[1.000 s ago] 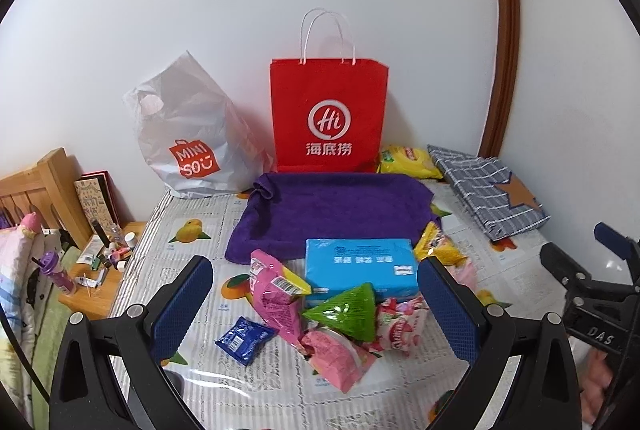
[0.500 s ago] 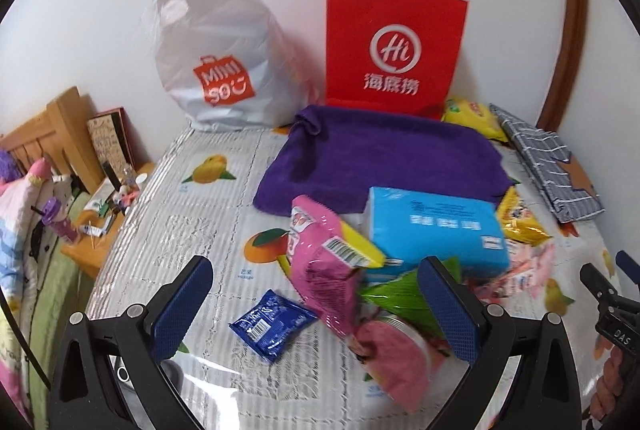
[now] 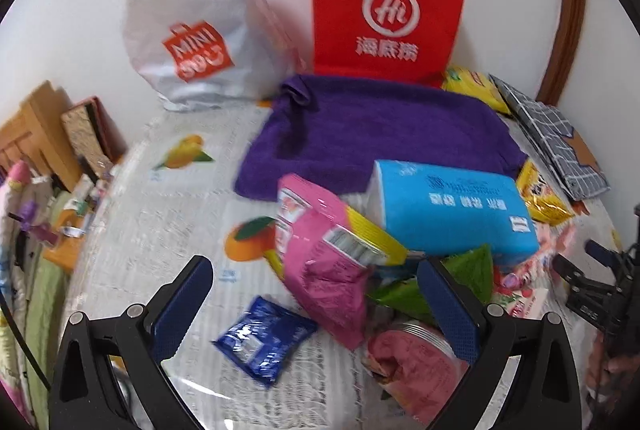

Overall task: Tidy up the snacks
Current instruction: 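Grasp the pink candy with the right gripper while the left gripper reaches the blue candy, then grasp the small blue candy packet with the left gripper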

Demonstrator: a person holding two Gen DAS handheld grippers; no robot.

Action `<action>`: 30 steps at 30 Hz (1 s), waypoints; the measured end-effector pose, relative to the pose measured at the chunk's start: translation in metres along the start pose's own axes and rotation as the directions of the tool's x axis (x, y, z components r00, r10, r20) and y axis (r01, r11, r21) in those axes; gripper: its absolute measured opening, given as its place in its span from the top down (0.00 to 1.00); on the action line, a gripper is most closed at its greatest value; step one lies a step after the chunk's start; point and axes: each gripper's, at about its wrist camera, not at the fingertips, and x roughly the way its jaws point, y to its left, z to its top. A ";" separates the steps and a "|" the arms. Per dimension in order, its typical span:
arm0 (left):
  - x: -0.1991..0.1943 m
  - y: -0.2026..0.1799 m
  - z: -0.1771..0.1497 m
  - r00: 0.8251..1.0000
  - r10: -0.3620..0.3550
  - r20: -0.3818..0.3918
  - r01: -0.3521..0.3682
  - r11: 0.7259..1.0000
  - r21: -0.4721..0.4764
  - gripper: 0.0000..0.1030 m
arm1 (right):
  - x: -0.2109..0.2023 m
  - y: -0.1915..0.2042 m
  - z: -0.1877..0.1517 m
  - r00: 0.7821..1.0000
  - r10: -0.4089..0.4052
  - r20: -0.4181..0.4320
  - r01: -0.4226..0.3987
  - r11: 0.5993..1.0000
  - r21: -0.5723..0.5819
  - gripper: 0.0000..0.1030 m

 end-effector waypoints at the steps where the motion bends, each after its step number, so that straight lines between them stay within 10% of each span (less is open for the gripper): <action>1: 0.002 -0.001 0.000 1.000 0.003 -0.001 -0.003 1.000 0.005 0.01 | 0.004 0.001 0.001 1.000 -0.003 -0.007 0.003 1.000 -0.003 0.22; 11: 0.010 -0.003 0.002 1.000 -0.018 -0.019 0.018 1.000 -0.011 0.01 | 0.018 0.006 0.005 1.000 -0.020 0.004 0.020 1.000 -0.024 0.23; 16: 0.009 0.005 0.001 1.000 -0.015 -0.016 0.014 1.000 -0.019 0.01 | 0.021 0.007 0.008 0.999 0.031 -0.017 -0.032 0.999 -0.012 0.63; 30: 0.008 0.055 -0.024 0.998 0.030 -0.048 -0.034 0.995 -0.093 0.01 | -0.011 0.004 -0.002 0.997 0.066 0.038 -0.068 0.997 0.034 0.64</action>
